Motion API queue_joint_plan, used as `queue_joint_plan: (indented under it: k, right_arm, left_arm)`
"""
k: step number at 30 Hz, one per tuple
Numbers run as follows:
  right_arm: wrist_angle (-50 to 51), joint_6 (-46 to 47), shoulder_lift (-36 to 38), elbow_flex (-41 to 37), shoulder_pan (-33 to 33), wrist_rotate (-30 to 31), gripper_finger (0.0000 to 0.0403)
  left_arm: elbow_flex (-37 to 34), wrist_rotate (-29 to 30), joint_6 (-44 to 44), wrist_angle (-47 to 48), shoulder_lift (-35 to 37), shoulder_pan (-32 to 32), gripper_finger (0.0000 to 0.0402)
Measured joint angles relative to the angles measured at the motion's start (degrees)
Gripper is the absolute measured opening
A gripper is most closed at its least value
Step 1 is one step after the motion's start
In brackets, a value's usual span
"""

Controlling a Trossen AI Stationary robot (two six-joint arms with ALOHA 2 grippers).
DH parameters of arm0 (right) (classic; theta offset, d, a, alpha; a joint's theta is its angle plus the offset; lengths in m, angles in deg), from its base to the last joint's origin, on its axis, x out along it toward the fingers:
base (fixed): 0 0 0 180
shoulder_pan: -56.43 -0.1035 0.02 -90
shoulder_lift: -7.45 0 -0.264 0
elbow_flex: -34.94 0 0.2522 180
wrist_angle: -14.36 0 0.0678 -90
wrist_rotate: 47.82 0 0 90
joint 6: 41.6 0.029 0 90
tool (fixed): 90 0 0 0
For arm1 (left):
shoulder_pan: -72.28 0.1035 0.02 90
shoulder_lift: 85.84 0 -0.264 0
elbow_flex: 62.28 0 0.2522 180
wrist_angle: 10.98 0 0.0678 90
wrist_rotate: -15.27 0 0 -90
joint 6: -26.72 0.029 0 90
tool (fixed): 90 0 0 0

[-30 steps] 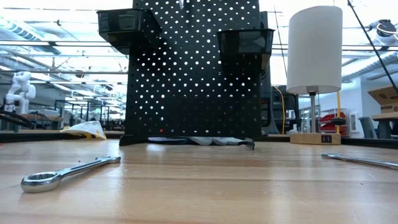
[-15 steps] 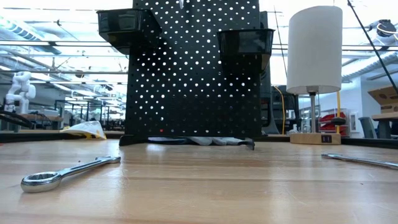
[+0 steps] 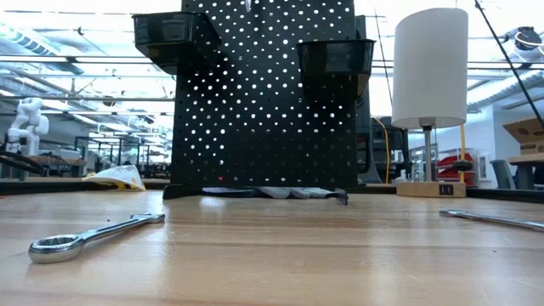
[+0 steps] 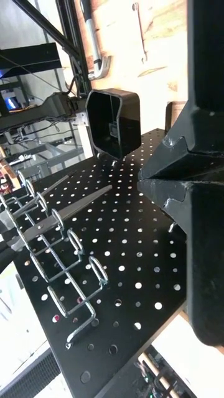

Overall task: Hang tools onto peg board
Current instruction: Remove the red screwdriver from the black peg board

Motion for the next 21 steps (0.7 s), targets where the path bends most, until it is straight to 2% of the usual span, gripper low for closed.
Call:
queue_joint_plan:
  k: [4, 18, 21]
  right_arm:
    - [6.7, 7.2, 0.0, 0.0, -2.3, 0.3, 0.0113]
    - [50.2, 45.2, -0.3, 0.0, -7.8, 0.0, 0.0113]
    - [58.9, 54.5, -1.0, 0.0, -8.3, -1.7, 0.0114]
  left_arm:
    - [0.0, 0.0, 0.0, 0.0, 0.0, 0.0, 0.0009]
    - [0.0, 0.0, 0.0, 0.0, 0.0, 0.0, 0.0008]
    - [0.0, 0.0, 0.0, 0.0, 0.0, 0.0, 0.0009]
